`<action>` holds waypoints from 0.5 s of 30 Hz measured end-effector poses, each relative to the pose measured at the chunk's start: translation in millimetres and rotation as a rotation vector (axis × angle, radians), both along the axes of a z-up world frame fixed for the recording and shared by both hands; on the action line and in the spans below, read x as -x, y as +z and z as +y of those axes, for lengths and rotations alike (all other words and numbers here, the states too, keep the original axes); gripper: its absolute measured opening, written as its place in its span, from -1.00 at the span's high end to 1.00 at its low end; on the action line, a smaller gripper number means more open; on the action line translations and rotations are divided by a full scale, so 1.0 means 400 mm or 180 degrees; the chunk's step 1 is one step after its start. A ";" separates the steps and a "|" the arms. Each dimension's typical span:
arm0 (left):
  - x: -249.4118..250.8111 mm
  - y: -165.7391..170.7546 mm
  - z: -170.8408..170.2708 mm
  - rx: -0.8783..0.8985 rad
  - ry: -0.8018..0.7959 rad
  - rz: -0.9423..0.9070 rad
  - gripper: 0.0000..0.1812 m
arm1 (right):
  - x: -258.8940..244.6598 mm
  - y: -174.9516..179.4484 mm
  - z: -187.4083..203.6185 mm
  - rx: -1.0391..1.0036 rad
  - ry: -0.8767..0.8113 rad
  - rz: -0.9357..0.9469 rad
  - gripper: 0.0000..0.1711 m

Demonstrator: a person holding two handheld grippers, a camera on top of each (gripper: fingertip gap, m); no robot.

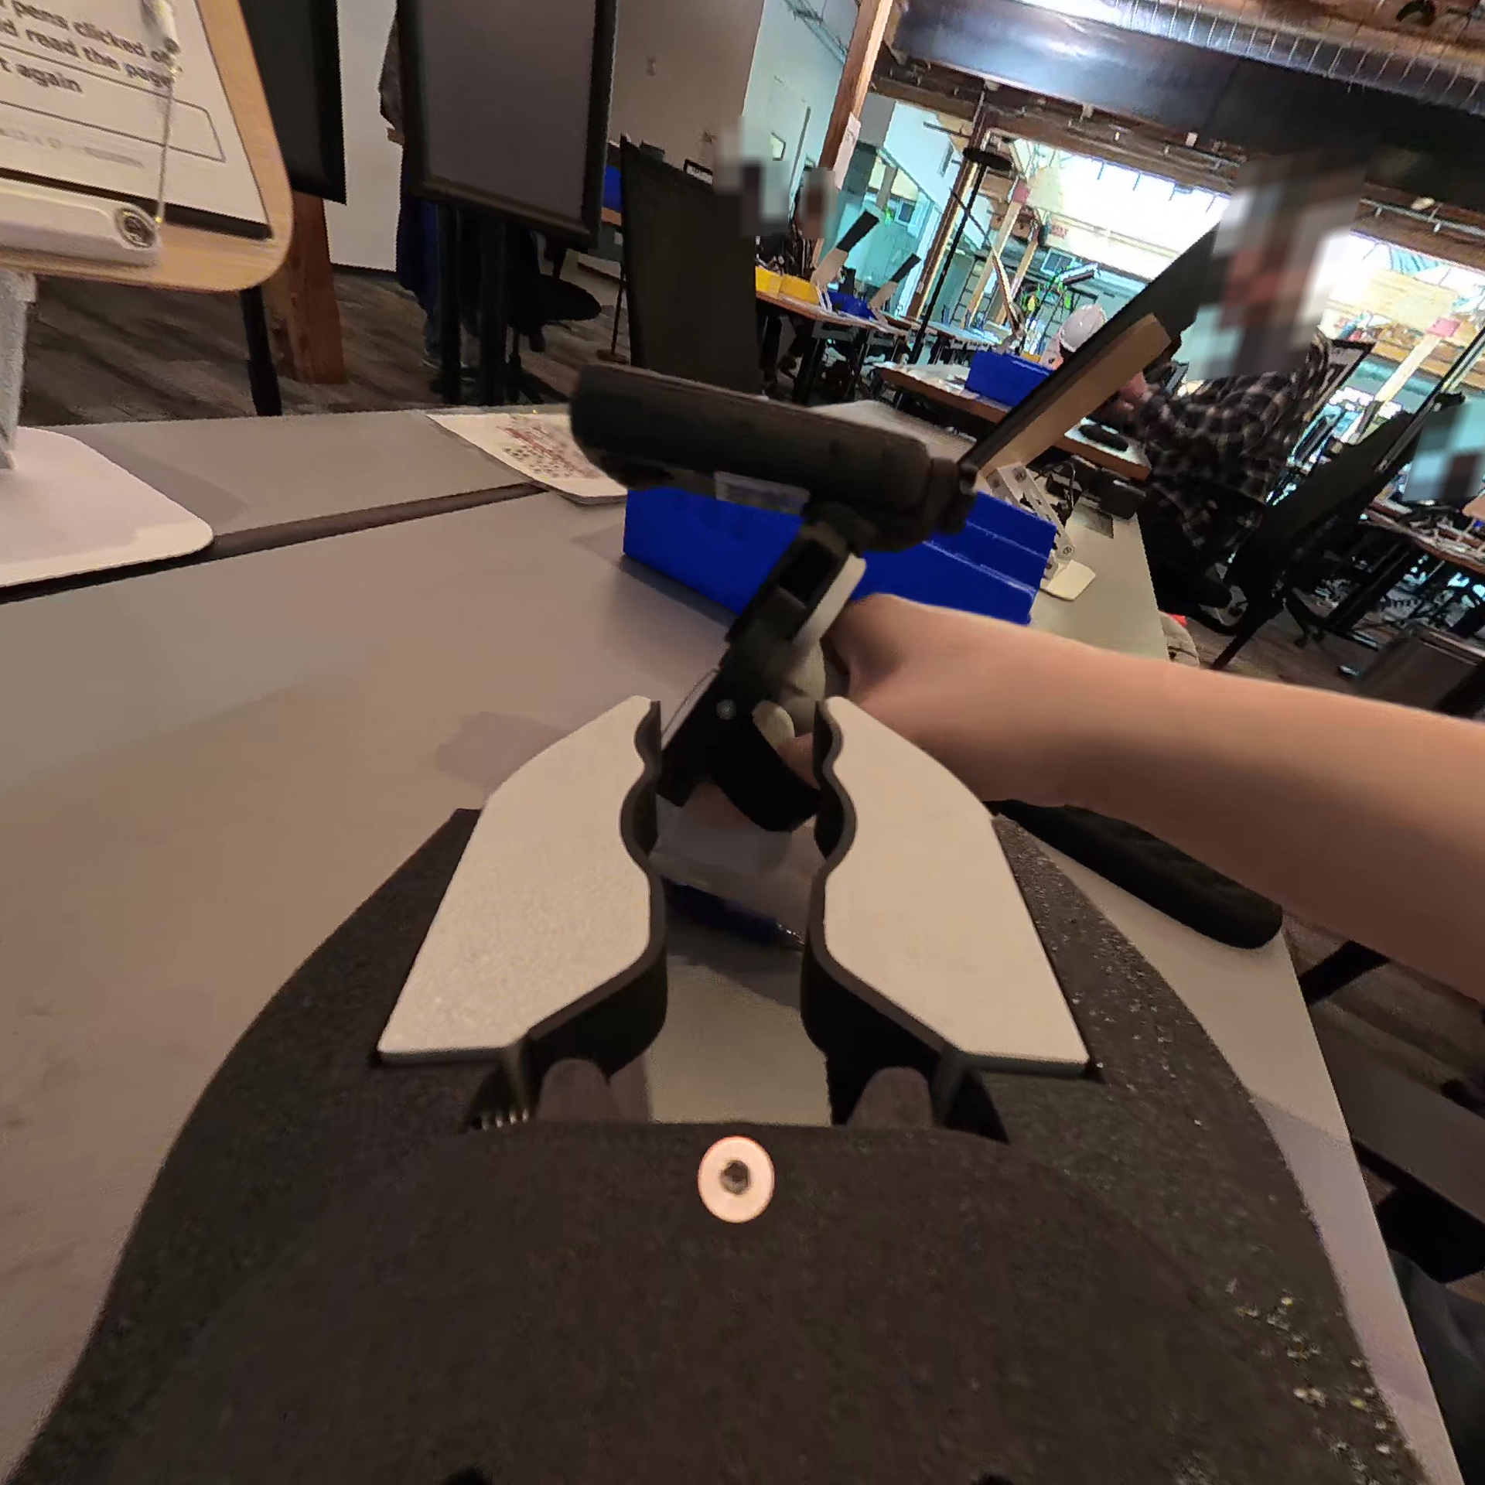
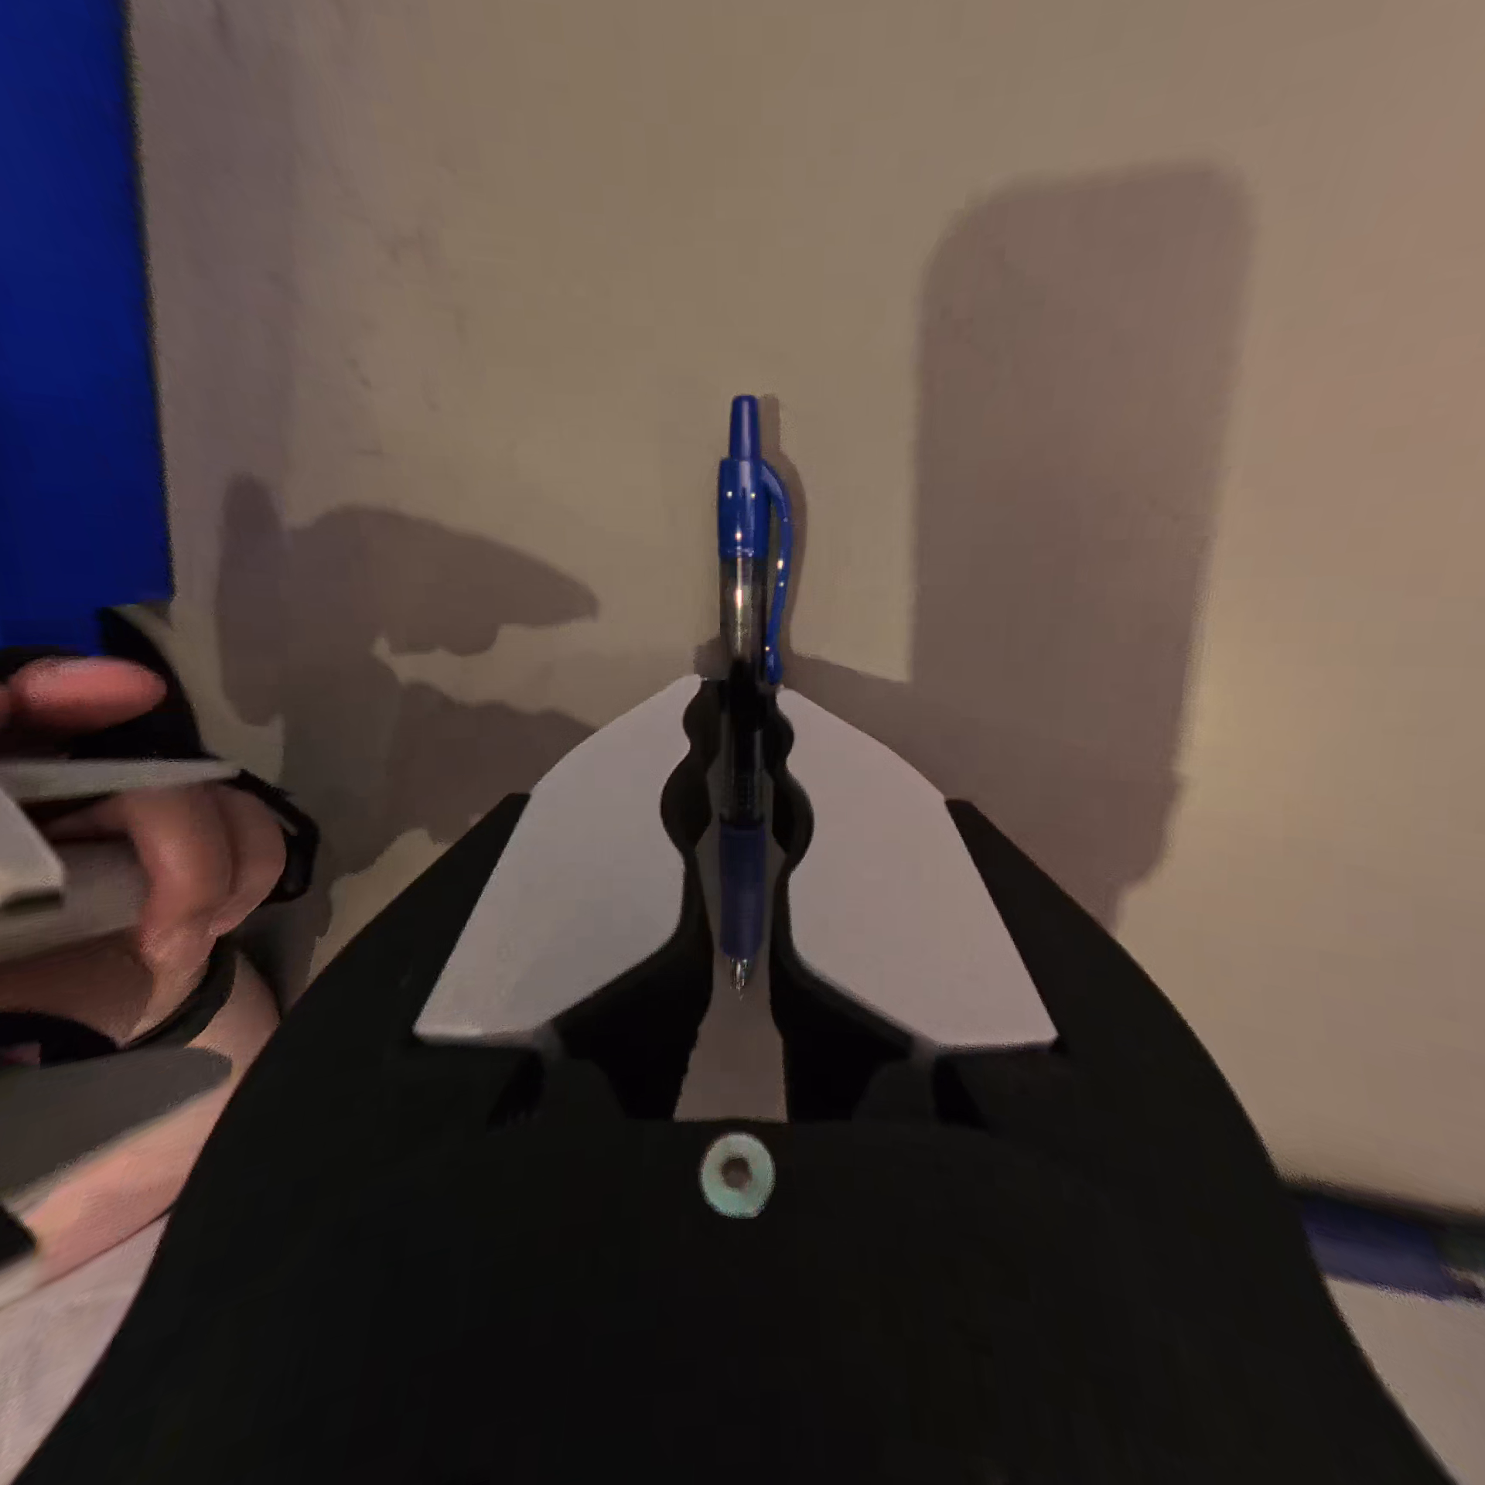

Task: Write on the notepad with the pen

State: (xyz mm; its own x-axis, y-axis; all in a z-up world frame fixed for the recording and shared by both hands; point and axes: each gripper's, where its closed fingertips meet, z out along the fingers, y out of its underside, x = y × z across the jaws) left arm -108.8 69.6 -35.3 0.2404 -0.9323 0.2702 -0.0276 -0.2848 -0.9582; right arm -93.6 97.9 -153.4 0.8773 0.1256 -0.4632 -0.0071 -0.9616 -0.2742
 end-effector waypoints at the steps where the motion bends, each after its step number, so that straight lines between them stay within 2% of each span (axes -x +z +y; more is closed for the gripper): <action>1: 0.003 0.003 0.004 0.0019 0.0019 -0.0040 0.61 | 0.000 0.001 0.001 -0.0078 0.0017 0.0098 0.88; 5: 0.010 0.004 0.018 0.0027 0.0111 -0.0078 0.61 | 0.002 0.008 -0.006 -0.0427 0.0135 0.0429 0.88; 9: 0.017 0.014 0.028 0.0015 0.0224 -0.0168 0.61 | -0.012 0.081 -0.007 -0.0781 0.0230 0.0790 0.89; 12: 0.022 0.022 0.031 0.0009 0.0262 -0.0201 0.61 | -0.077 0.185 0.000 -0.1078 0.0386 0.0554 0.89; 15: 0.019 0.035 0.019 0.0016 0.0206 -0.0231 0.61 | -0.186 0.363 0.010 -0.1328 0.0443 0.0258 0.89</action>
